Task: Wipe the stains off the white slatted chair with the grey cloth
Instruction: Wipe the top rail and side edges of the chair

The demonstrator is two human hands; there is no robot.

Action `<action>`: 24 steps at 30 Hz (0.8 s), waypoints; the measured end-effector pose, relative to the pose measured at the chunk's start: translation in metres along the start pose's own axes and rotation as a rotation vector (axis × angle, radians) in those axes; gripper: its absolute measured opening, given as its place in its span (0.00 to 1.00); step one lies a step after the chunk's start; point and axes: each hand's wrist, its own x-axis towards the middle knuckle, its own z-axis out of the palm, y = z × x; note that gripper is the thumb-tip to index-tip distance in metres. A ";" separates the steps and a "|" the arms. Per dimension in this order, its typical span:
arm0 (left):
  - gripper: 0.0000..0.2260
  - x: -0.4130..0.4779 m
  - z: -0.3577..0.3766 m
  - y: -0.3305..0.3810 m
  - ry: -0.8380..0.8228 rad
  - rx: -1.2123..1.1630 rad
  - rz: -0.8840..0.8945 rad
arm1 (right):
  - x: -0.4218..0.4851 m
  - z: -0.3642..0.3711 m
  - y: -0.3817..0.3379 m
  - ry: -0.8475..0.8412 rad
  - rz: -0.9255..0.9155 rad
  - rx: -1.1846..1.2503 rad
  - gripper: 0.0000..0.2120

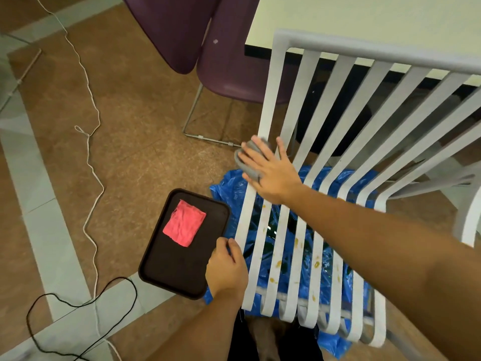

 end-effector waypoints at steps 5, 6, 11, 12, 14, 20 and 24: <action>0.15 0.000 0.002 0.000 0.017 -0.008 0.002 | -0.007 0.007 -0.029 0.012 0.153 0.171 0.28; 0.15 0.000 0.003 -0.001 0.019 -0.022 0.005 | -0.018 0.012 -0.042 0.004 0.164 0.233 0.27; 0.23 0.002 0.005 -0.009 0.043 -0.080 0.023 | -0.095 0.037 -0.104 0.019 0.048 0.609 0.24; 0.25 0.001 0.005 -0.010 0.047 -0.100 0.031 | -0.108 0.042 -0.111 0.031 0.015 0.634 0.23; 0.28 0.001 0.004 -0.009 0.054 -0.119 0.031 | -0.121 0.047 -0.115 0.040 -0.055 0.578 0.23; 0.26 -0.001 0.000 -0.003 0.029 -0.052 0.051 | -0.070 0.027 -0.043 -0.023 -0.418 0.143 0.24; 0.24 -0.001 -0.001 -0.004 0.022 -0.060 0.049 | -0.001 -0.011 0.020 -0.010 -0.161 -0.113 0.26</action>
